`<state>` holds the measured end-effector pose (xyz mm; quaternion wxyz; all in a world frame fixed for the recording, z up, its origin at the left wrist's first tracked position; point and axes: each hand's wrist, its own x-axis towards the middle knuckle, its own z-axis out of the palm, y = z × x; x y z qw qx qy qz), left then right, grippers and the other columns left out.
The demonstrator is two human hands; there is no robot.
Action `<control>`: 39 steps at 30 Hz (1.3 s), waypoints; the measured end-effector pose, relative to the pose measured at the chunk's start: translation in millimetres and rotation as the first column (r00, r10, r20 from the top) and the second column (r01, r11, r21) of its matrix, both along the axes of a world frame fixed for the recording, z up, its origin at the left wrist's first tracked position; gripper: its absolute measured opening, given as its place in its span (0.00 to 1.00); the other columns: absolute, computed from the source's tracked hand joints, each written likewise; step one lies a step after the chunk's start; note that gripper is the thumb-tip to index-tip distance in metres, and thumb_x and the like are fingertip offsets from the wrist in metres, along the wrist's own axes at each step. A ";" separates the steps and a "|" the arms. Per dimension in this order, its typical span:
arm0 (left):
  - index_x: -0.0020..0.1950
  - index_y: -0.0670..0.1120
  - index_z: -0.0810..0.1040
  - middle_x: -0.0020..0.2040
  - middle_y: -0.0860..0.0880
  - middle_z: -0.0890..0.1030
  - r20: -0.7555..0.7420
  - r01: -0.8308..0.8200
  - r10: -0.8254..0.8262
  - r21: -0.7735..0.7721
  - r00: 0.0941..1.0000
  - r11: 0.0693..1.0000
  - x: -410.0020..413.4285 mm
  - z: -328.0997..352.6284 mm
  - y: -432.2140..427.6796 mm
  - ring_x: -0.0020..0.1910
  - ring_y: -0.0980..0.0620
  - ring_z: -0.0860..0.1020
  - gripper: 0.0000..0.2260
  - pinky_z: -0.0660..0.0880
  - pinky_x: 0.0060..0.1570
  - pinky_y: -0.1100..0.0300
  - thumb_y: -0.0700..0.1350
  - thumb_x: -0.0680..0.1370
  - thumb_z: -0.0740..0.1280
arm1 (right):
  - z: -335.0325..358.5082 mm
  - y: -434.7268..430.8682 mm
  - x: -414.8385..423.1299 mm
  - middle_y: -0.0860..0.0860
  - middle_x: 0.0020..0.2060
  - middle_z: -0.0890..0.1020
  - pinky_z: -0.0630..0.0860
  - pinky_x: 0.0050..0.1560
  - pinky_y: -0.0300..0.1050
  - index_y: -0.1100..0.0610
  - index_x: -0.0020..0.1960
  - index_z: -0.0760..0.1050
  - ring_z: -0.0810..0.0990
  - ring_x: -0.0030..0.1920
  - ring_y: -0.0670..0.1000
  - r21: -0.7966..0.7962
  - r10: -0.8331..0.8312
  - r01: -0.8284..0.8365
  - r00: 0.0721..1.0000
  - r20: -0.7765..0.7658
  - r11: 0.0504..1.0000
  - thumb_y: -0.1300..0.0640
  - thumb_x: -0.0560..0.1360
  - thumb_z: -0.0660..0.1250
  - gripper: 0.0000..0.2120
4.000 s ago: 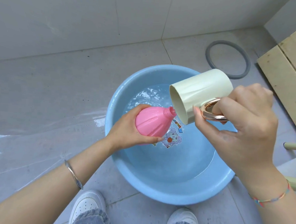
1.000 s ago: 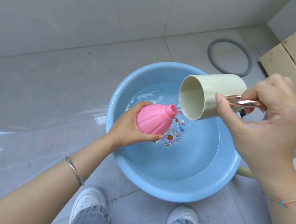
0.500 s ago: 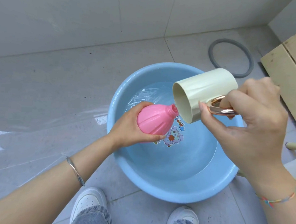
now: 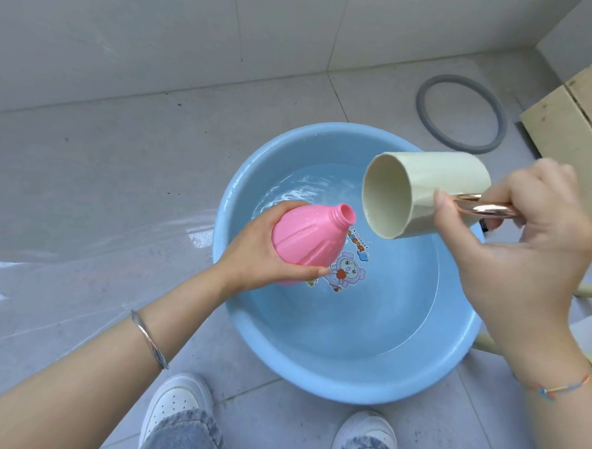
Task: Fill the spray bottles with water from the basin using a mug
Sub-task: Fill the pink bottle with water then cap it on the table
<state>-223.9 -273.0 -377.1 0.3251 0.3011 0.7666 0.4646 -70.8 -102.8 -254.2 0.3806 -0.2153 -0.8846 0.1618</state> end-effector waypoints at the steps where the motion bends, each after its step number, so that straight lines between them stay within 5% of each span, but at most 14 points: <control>1: 0.64 0.62 0.71 0.59 0.62 0.77 0.004 -0.002 0.002 0.003 1.000 1.000 0.0 0.0 -0.1 0.57 0.62 0.77 0.40 0.76 0.58 0.57 0.64 0.55 0.80 | -3.7 4.4 2.1 0.50 0.30 0.64 0.61 0.39 0.35 0.61 0.31 0.67 0.63 0.37 0.46 -0.043 -0.031 0.031 0.999 0.009 0.999 0.58 0.72 0.72 0.17; 5: 0.63 0.62 0.71 0.57 0.62 0.77 0.018 -0.003 0.003 0.011 1.000 1.000 0.3 1.4 -0.2 0.55 0.64 0.77 0.39 0.76 0.53 0.65 0.62 0.55 0.81 | -35.0 18.4 9.1 0.46 0.29 0.66 0.61 0.37 0.39 0.56 0.31 0.64 0.64 0.36 0.50 -0.203 -0.066 0.093 0.989 0.134 0.975 0.58 0.70 0.72 0.17; 11: 0.60 0.67 0.70 0.55 0.65 0.77 0.015 -0.005 0.005 -0.003 1.000 1.000 0.4 1.8 -1.4 0.53 0.64 0.78 0.36 0.77 0.52 0.63 0.62 0.55 0.81 | -87.5 22.8 21.3 0.48 0.29 0.65 0.58 0.39 0.47 0.53 0.32 0.64 0.65 0.35 0.53 -0.147 -0.019 0.079 0.928 0.372 0.986 0.57 0.67 0.69 0.13; 17: 0.63 0.63 0.71 0.56 0.64 0.77 -0.029 -0.008 0.008 0.014 1.000 1.000 1.1 1.6 -1.0 0.54 0.64 0.77 0.37 0.75 0.54 0.64 0.55 0.58 0.84 | -104.9 23.2 27.1 0.46 0.30 0.63 0.53 0.38 0.45 0.51 0.32 0.62 0.65 0.35 0.53 -0.134 0.004 0.060 0.899 0.438 0.989 0.60 0.66 0.72 0.18; 21: 0.62 0.63 0.71 0.56 0.63 0.77 -0.038 -0.012 0.013 0.024 0.999 1.000 0.7 1.6 -1.0 0.54 0.63 0.77 0.37 0.75 0.53 0.64 0.60 0.56 0.82 | -112.0 20.0 27.1 0.47 0.29 0.64 0.54 0.38 0.45 0.52 0.32 0.62 0.65 0.35 0.53 -0.159 0.008 0.075 0.885 0.466 0.984 0.64 0.65 0.76 0.22; 26: 0.61 0.64 0.71 0.56 0.64 0.77 -0.049 -0.011 0.012 0.024 0.999 1.000 1.3 0.7 -1.1 0.54 0.64 0.77 0.36 0.75 0.53 0.64 0.56 0.58 0.84 | -109.2 17.4 27.6 0.48 0.28 0.65 0.59 0.37 0.43 0.53 0.29 0.61 0.64 0.34 0.49 -0.359 -0.012 0.159 0.925 0.379 0.920 0.63 0.68 0.74 0.23; 32: 0.62 0.63 0.71 0.56 0.64 0.77 -0.043 -0.008 0.009 0.028 0.999 1.000 1.5 1.1 -1.1 0.55 0.63 0.77 0.36 0.77 0.56 0.58 0.58 0.58 0.83 | -89.7 21.4 32.9 0.46 0.26 0.63 0.58 0.29 0.34 0.59 0.30 0.61 0.61 0.28 0.44 -0.675 -0.151 0.224 0.974 0.167 0.703 0.62 0.71 0.74 0.22; 34: 0.63 0.63 0.71 0.58 0.63 0.77 -0.050 0.000 0.001 0.023 0.999 1.000 1.3 1.0 -1.3 0.56 0.62 0.77 0.37 0.77 0.57 0.56 0.62 0.57 0.81 | -79.4 20.3 32.2 0.50 0.27 0.65 0.59 0.29 0.34 0.61 0.31 0.61 0.62 0.29 0.46 -0.718 -0.178 0.192 0.979 0.095 0.669 0.61 0.70 0.75 0.22; 39: 0.63 0.63 0.71 0.57 0.64 0.77 -0.044 0.004 -0.003 0.031 0.999 1.000 1.7 1.5 -1.6 0.56 0.62 0.77 0.37 0.77 0.56 0.57 0.62 0.56 0.80 | -46.3 16.9 25.8 0.42 0.21 0.66 0.61 0.31 0.34 0.56 0.30 0.65 0.63 0.27 0.42 -0.722 -0.199 0.111 0.979 -0.038 0.683 0.57 0.70 0.75 0.20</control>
